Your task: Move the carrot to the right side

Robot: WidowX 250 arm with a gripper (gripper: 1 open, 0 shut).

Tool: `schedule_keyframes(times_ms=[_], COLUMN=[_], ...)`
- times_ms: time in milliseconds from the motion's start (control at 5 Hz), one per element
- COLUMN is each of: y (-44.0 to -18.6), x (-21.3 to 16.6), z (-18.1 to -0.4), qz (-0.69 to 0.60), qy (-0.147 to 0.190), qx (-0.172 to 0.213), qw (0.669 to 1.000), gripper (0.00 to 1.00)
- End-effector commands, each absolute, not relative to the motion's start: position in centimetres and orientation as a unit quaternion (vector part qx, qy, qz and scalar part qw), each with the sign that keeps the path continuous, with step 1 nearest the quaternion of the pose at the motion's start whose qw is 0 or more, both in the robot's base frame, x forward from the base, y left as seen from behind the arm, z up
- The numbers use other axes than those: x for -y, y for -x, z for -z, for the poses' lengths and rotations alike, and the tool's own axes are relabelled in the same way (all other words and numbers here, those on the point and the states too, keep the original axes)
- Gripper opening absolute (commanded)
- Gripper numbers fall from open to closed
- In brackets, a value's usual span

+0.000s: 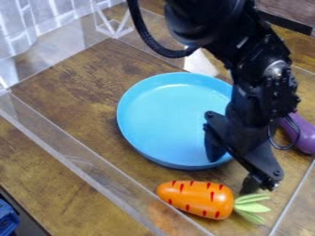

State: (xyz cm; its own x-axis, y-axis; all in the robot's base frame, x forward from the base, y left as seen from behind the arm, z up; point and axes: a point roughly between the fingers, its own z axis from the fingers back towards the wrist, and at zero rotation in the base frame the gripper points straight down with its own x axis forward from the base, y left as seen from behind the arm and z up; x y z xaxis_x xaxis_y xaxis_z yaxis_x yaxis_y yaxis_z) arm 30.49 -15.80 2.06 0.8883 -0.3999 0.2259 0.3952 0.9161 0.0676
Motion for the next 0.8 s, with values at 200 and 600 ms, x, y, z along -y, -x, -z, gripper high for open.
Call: schedule_keyframes(times_ms=[200,600], y=[-28.9,-29.3], x=[17.2,18.7], z=[-1.6,-1.5], qz=[0.190,0.238], qy=[-0.007,-0.001], qx=[0.112,0.110], qw=[0.975,0.965], gripper=[1.00,1.00])
